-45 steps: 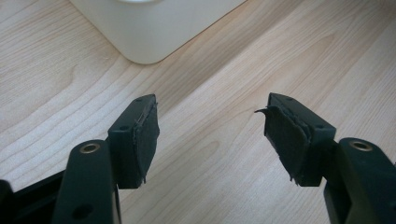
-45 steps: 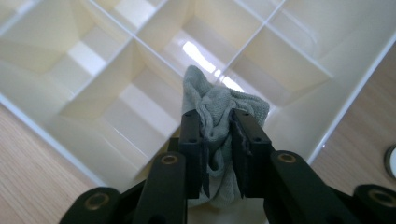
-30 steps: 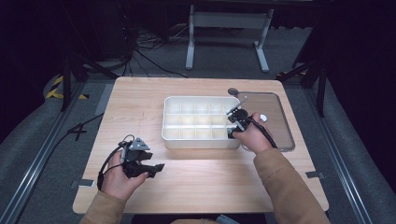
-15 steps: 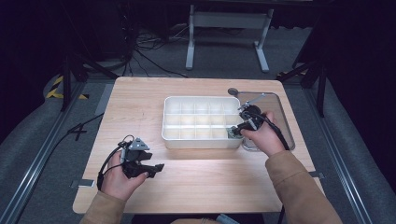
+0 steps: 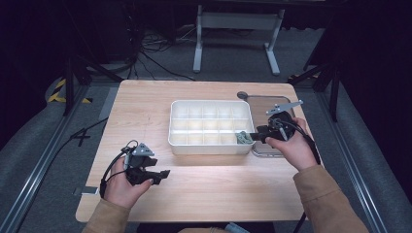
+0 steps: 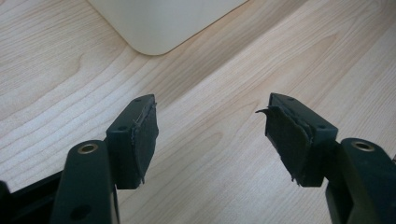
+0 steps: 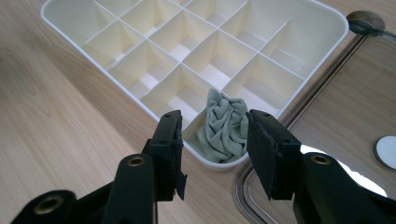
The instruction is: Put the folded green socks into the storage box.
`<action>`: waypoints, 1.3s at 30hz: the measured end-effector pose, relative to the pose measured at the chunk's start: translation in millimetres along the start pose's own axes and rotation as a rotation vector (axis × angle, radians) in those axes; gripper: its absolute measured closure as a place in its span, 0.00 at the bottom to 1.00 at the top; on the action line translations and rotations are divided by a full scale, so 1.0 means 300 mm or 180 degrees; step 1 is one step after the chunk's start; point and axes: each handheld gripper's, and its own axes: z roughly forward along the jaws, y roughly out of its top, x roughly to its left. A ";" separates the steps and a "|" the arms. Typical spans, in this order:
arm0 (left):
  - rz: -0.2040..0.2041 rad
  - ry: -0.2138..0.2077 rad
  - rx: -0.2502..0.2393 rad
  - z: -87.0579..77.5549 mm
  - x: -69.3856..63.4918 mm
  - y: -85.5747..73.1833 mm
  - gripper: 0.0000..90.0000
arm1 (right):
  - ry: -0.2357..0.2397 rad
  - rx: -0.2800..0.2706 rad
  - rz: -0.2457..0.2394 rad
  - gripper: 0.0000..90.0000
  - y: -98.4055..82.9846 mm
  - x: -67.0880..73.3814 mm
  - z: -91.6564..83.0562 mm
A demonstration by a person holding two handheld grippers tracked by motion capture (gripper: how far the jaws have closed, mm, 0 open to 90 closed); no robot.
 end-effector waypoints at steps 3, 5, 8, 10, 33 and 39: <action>0.0003 -0.0006 0.0009 -0.001 -0.003 0.000 0.39 | 0.0017 -0.0044 -0.0020 0.60 -0.019 0.006 -0.026; 0.0001 -0.0014 0.0007 -0.001 -0.005 0.001 0.39 | 0.0032 -0.0070 -0.0037 0.59 -0.035 0.012 -0.042; 0.0033 -0.0026 0.0044 -0.005 -0.008 0.004 0.39 | 0.0092 -0.0149 -0.0041 0.58 -0.060 0.022 -0.072; 0.0038 -0.0034 0.0018 -0.003 -0.013 0.007 0.39 | 0.0119 -0.0181 -0.0026 0.57 -0.074 0.029 -0.086; 0.0087 -0.0017 0.0058 -0.032 -0.041 0.018 0.39 | 0.0263 -0.0130 -0.0023 0.52 -0.253 0.088 -0.123; 0.0123 -0.0040 0.0109 -0.025 -0.041 0.021 0.39 | 0.0291 0.0038 -0.0078 0.50 -0.287 0.090 -0.081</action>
